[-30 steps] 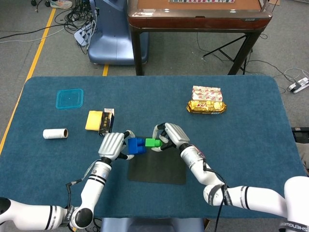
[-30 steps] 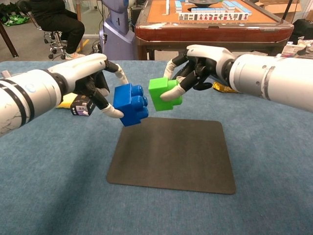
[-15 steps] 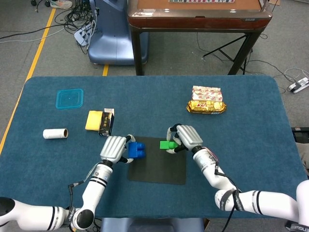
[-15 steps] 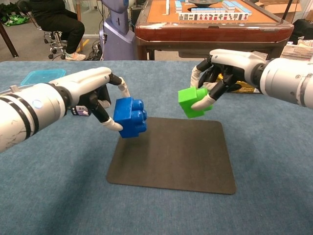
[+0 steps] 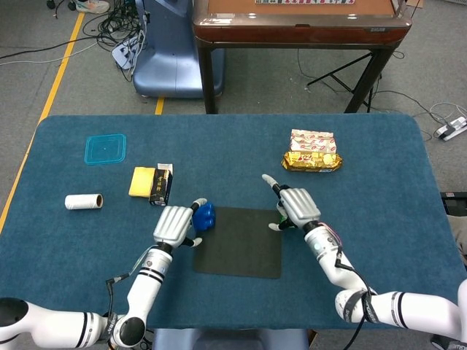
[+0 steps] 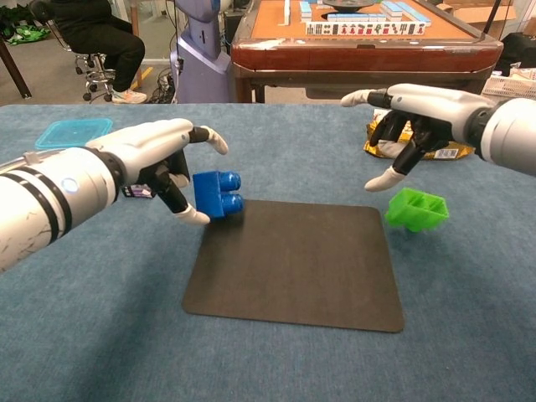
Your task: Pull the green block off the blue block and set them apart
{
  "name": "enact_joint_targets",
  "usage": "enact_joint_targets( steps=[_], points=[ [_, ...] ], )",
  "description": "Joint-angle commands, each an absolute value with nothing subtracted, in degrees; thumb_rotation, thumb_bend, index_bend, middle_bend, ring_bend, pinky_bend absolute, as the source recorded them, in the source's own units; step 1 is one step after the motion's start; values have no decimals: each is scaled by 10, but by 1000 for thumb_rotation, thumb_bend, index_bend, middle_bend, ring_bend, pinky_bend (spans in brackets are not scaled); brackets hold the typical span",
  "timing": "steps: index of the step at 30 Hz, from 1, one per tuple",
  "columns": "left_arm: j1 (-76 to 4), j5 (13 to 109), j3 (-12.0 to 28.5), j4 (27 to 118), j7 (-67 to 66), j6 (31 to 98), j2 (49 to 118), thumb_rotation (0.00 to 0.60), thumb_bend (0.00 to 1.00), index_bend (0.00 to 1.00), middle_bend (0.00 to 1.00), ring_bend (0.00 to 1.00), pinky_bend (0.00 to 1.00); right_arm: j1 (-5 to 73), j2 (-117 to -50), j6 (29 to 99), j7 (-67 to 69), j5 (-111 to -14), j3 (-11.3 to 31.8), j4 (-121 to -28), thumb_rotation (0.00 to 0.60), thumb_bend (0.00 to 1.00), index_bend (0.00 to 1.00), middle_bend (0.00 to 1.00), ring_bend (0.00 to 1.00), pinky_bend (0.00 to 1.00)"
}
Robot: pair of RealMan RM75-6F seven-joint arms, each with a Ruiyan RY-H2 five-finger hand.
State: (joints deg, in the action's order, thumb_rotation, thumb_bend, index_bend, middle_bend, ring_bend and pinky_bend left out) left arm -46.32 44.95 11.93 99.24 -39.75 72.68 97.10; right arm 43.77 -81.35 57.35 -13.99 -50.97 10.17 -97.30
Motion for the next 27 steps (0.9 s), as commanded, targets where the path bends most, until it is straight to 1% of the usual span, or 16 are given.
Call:
enact_joint_targets(
  steps=[1, 3, 5, 7, 9, 10, 12, 14, 16, 19, 21, 24, 27],
  points=[
    [-457, 459, 115, 998, -401, 737, 963, 600, 34, 179, 1000, 1000, 1000, 425, -798, 591, -144, -523, 98, -985, 600, 0, 0, 856, 967, 1000],
    [-450, 473, 110, 1003, -399, 747, 955, 600, 34, 177, 1000, 1000, 1000, 416, -787, 603, -147, -535, 94, -992, 600, 0, 2, 797, 913, 1000],
    [-438, 500, 102, 1007, -391, 764, 944, 600, 34, 177, 991, 986, 1000, 404, -771, 618, -152, -549, 88, -999, 600, 0, 38, 725, 844, 976],
    [-425, 529, 90, 1009, -382, 781, 932, 600, 34, 177, 930, 910, 1000, 395, -756, 628, -158, -564, 80, -1003, 600, 0, 105, 623, 728, 895],
    [-407, 564, 72, 1008, -374, 801, 917, 600, 34, 177, 823, 808, 998, 383, -737, 638, -162, -582, 71, -1008, 600, 0, 137, 550, 643, 830],
    [-397, 582, 62, 1006, -369, 812, 908, 600, 34, 177, 749, 747, 984, 376, -725, 642, -163, -593, 65, -1011, 600, 0, 150, 503, 591, 783],
    [-381, 609, 45, 1001, -363, 827, 893, 600, 34, 177, 614, 629, 913, 366, -707, 648, -162, -609, 56, -1013, 600, 0, 155, 436, 517, 712],
    [-362, 643, 25, 989, -357, 846, 876, 600, 34, 178, 498, 519, 813, 353, -688, 652, -158, -630, 45, -1014, 600, 0, 156, 378, 450, 643],
    [-345, 666, 10, 978, -349, 860, 863, 600, 34, 179, 390, 421, 701, 342, -673, 655, -151, -648, 36, -1013, 600, 0, 156, 338, 398, 585],
    [-313, 698, -13, 963, -319, 879, 834, 600, 34, 181, 267, 299, 551, 318, -651, 669, -133, -675, 22, -1009, 600, 0, 156, 314, 367, 544],
    [-295, 712, -21, 953, -292, 888, 817, 600, 34, 181, 213, 249, 481, 304, -640, 677, -116, -687, 17, -1010, 600, 0, 157, 314, 354, 521],
    [-265, 734, -31, 933, -255, 908, 787, 600, 33, 181, 180, 213, 414, 280, -625, 697, -91, -710, 8, -1007, 600, 0, 159, 313, 320, 461],
    [-237, 760, -45, 909, -233, 931, 755, 600, 33, 180, 178, 209, 403, 254, -612, 718, -62, -724, 4, -1003, 600, 0, 168, 313, 303, 412]
  ],
)
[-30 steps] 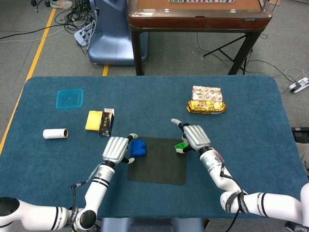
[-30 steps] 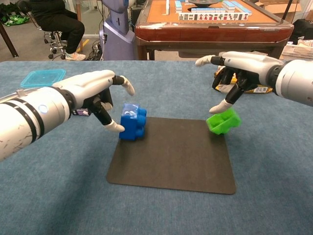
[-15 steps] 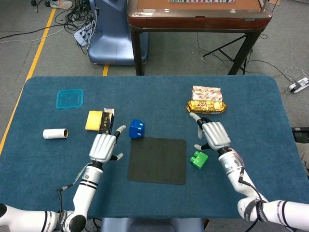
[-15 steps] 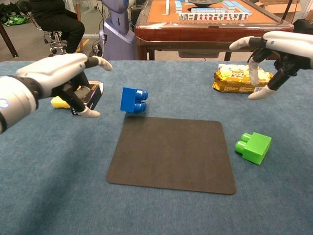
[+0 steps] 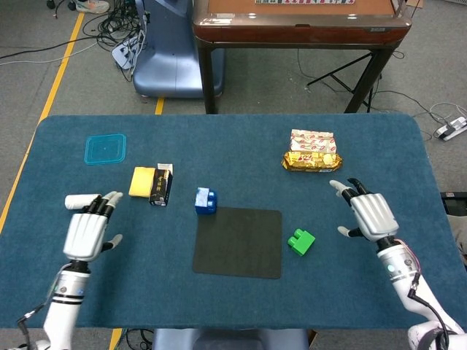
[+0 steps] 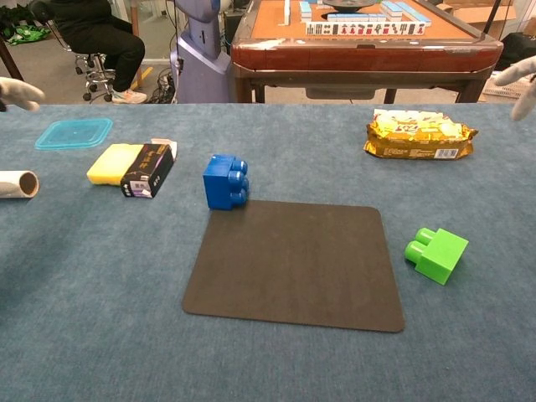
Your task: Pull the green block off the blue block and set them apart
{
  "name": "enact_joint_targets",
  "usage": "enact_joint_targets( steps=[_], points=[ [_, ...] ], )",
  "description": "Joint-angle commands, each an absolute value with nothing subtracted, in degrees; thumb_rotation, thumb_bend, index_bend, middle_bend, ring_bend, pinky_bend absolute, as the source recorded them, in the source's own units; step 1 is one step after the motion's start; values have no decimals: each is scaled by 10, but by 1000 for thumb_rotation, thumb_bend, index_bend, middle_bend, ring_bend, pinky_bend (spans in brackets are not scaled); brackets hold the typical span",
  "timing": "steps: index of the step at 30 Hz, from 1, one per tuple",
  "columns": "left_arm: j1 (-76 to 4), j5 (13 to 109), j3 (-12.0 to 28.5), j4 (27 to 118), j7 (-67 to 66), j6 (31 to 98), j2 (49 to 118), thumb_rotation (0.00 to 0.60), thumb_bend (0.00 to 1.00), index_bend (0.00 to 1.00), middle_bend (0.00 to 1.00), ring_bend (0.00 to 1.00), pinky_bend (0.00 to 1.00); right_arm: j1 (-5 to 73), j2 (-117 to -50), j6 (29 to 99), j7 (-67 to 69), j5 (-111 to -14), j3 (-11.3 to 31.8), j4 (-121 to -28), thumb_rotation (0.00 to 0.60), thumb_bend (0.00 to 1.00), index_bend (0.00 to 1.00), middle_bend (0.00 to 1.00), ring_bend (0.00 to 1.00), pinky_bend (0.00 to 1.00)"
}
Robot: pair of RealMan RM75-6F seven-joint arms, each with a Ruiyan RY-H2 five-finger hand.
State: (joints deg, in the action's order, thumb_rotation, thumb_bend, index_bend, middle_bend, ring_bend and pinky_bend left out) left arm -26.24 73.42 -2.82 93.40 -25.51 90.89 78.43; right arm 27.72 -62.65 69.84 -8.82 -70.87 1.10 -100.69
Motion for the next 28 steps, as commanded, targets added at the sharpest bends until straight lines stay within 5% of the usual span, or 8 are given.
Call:
enact_joint_targets(
  steps=[1, 13, 28],
  points=[
    [-225, 764, -49, 902, -230, 939, 743, 600, 33, 178, 178, 209, 403, 244, -605, 723, -48, -729, 1, -1002, 600, 0, 172, 313, 302, 404],
    [-119, 742, -61, 896, -147, 953, 666, 600, 33, 83, 178, 209, 403, 149, -573, 802, -9, -774, -24, -978, 600, 0, 206, 313, 302, 390],
    [-72, 757, -34, 830, -106, 935, 681, 600, 33, 81, 178, 209, 402, 96, -561, 833, 23, -793, -13, -975, 600, 0, 244, 313, 302, 390]
  ],
)
